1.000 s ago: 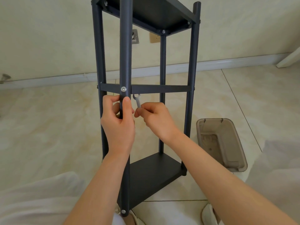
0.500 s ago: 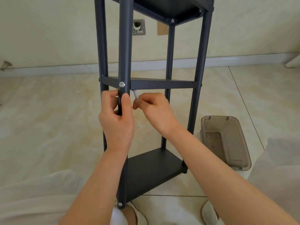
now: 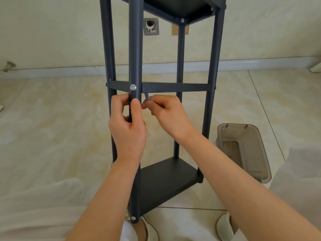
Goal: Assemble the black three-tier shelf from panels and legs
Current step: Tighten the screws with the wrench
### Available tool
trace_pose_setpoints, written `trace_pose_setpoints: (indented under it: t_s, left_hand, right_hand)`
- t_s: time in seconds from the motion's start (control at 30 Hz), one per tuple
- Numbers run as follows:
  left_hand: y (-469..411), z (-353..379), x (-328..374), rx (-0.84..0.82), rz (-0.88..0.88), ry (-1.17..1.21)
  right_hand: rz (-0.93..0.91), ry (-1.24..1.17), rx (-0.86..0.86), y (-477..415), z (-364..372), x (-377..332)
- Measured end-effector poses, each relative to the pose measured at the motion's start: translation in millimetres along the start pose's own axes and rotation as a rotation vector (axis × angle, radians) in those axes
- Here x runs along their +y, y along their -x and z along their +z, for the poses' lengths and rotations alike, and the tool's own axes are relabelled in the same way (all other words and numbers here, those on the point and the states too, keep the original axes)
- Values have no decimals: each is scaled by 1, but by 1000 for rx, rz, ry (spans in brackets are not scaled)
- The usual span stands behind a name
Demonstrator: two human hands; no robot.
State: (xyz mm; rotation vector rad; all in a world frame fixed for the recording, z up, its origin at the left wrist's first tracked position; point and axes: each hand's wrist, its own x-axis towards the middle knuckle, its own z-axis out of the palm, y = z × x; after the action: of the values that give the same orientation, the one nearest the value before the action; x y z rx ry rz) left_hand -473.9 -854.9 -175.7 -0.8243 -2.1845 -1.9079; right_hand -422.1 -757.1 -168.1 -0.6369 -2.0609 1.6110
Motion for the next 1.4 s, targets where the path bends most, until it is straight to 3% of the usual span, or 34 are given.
trace_pose_setpoints:
  t_s: [0.27, 0.53, 0.83, 1.4]
  left_hand:
    - [1, -3, -8, 3, 9, -7]
    - [-2, -6, -10, -12, 24, -12]
    - [-4, -5, -10, 1, 23, -6]
    - [-8, -17, -16, 18, -15, 36]
  right_hand:
    - [3, -49, 14, -2, 8, 4]
    - [-42, -116, 204, -3, 37, 16]
    - [-74, -91, 254, -13, 48, 22]
    - [45, -32, 22, 6, 28, 11]
